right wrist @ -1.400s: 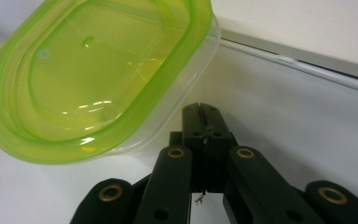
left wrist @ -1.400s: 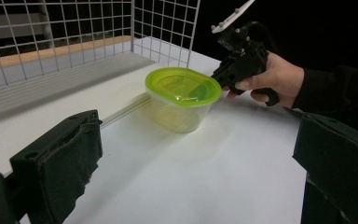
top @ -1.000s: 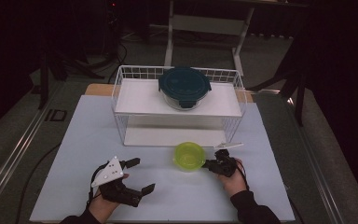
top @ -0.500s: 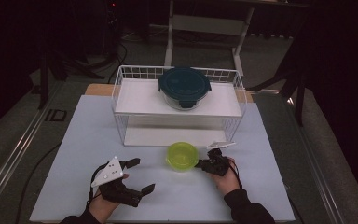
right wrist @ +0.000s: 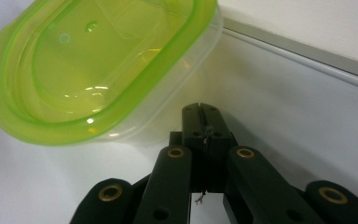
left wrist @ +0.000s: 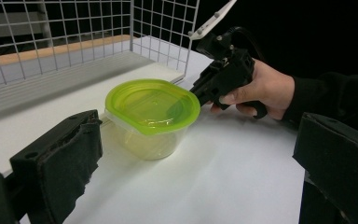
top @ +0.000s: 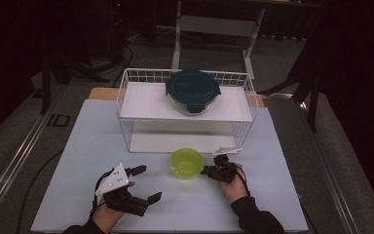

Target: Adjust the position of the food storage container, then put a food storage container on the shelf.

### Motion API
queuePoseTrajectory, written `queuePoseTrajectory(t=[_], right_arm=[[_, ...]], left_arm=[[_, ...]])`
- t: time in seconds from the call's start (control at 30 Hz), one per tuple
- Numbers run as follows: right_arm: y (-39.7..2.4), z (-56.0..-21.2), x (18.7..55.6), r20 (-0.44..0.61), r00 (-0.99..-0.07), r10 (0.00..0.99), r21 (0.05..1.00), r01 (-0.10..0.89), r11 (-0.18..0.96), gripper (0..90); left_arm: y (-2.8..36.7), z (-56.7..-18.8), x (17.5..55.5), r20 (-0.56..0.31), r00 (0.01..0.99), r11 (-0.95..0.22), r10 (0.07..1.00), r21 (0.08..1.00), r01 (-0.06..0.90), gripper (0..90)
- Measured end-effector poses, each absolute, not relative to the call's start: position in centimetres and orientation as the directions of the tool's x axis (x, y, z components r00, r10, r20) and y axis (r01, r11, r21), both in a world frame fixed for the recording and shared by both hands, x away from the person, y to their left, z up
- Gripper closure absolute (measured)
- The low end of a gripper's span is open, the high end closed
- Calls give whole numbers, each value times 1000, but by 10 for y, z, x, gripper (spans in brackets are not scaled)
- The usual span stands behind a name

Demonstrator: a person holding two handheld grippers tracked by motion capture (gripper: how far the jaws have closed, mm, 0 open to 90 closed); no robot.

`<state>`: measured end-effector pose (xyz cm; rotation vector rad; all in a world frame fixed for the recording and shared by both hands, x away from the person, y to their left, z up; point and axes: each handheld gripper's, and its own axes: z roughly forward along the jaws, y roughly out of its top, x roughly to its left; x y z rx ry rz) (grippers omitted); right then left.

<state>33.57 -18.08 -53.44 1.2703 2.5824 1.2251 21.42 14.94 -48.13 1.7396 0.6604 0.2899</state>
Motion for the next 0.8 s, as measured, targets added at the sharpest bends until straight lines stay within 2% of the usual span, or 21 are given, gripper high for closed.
queuePoseTrajectory(t=[0.2,0.43,0.5,0.53,0.8], right_arm=[[-191,-529,331,293,-667,685,663,658,358,830],[-212,-511,318,255,-664,703,700,628,340,642],[-215,-507,315,241,-665,707,706,620,342,626],[-220,-498,308,218,-675,705,723,597,348,555],[-230,-468,292,271,-666,695,775,579,253,275]], left_arm=[[149,-481,214,-146,808,-149,571,949,277,8],[150,-476,216,-138,805,-155,577,949,274,8],[151,-472,217,-143,808,-158,571,947,279,8],[151,-470,218,-158,815,-149,558,947,286,8],[146,-449,226,-223,841,-144,493,932,332,8]])
